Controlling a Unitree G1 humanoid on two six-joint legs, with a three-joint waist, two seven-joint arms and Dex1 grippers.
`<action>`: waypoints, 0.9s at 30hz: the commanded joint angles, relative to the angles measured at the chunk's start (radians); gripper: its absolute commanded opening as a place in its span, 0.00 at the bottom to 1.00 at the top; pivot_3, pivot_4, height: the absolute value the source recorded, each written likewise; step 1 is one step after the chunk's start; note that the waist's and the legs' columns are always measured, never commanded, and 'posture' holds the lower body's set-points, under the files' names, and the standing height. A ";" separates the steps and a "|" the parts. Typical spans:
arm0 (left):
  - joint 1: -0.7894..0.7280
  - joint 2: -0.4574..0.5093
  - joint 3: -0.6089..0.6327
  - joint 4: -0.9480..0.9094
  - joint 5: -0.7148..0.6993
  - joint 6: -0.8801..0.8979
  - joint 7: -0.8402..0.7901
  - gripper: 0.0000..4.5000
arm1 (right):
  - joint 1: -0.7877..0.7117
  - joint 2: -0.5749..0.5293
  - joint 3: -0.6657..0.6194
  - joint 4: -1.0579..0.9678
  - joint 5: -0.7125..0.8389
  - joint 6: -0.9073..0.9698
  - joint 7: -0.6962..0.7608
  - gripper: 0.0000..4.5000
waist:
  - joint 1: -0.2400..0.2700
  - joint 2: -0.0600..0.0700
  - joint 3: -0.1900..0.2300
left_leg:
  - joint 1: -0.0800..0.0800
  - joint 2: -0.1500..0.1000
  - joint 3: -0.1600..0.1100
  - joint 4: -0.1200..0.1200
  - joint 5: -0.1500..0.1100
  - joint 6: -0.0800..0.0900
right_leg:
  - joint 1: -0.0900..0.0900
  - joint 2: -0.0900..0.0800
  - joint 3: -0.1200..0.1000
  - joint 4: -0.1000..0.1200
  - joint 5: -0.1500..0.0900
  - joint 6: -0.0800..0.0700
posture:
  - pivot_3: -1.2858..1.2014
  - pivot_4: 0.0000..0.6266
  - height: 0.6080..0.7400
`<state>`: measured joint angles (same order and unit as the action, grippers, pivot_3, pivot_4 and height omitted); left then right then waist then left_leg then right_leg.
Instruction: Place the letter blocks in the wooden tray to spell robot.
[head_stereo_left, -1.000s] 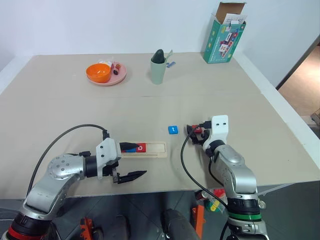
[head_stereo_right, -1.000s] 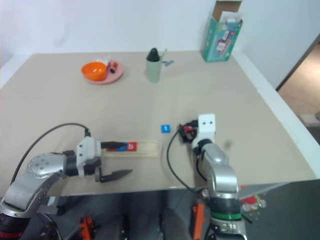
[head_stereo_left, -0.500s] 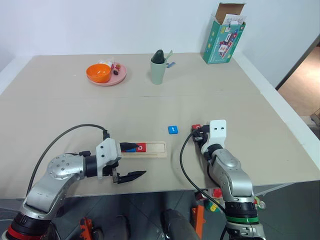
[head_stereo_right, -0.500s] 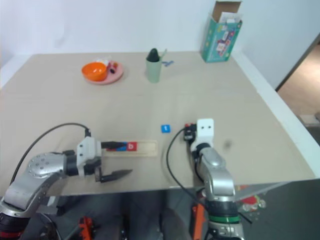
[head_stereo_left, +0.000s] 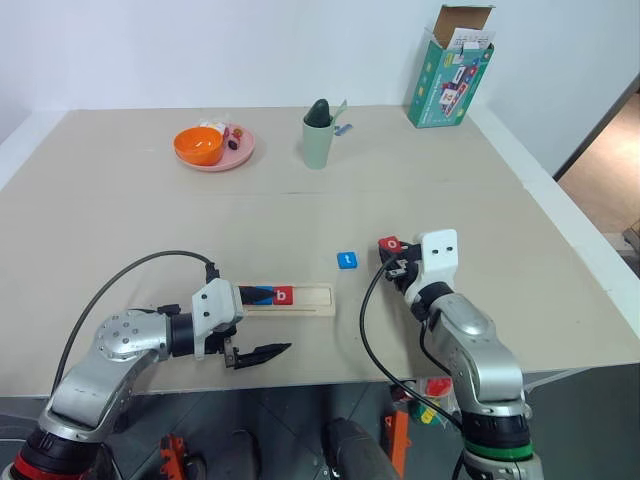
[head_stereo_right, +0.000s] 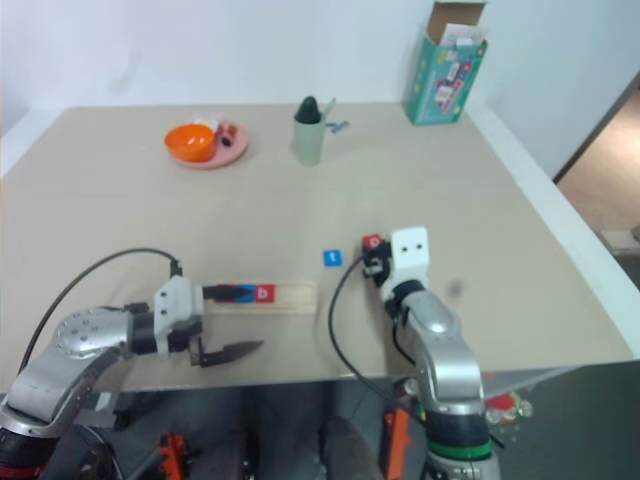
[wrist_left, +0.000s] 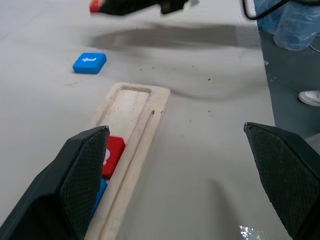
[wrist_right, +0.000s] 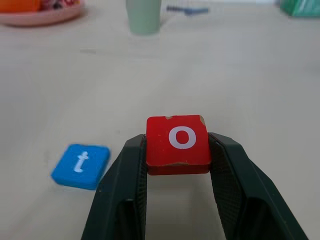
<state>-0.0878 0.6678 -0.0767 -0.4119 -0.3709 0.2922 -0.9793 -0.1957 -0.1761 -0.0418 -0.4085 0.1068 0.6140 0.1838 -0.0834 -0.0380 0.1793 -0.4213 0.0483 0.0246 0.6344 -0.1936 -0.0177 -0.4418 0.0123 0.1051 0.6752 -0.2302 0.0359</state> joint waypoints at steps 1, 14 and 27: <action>0.009 0.006 0.002 -0.030 0.002 -0.007 0.008 1.00 | 0.091 -0.015 0.029 -0.163 0.012 0.059 0.004 0.26 | 0.001 0.000 0.000 | 0.000 0.000 0.000 0.000 0.000 0.000 | 0.000 0.000 0.000 0.000 0.000 0.000 | 0.52 0.24 1.00; 0.027 0.028 0.011 -0.032 0.001 -0.010 0.009 1.00 | 0.165 0.032 0.058 -0.225 0.080 0.143 -0.002 0.26 | 0.001 0.000 0.000 | 0.001 0.000 0.001 0.002 0.001 -0.001 | 0.000 0.000 0.001 0.000 0.000 -0.002 | 0.52 0.24 1.00; 0.046 0.041 0.015 -0.039 0.006 -0.015 0.016 1.00 | 0.128 0.022 0.092 -0.164 0.104 0.163 0.008 0.49 | 0.003 0.000 0.000 | 0.000 0.001 0.000 0.000 0.000 -0.001 | 0.000 0.000 -0.001 -0.001 -0.001 -0.002 | 0.52 0.24 1.00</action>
<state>-0.0472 0.6982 -0.0795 -0.4144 -0.3640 0.2908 -0.9668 -0.0523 -0.1493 0.0418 -0.5604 0.1967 0.7869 0.1812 -0.0807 -0.0381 0.1793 -0.4214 0.0488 0.0250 0.6348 -0.1934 -0.0191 -0.4416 0.0119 0.1045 0.6741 -0.2308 0.0340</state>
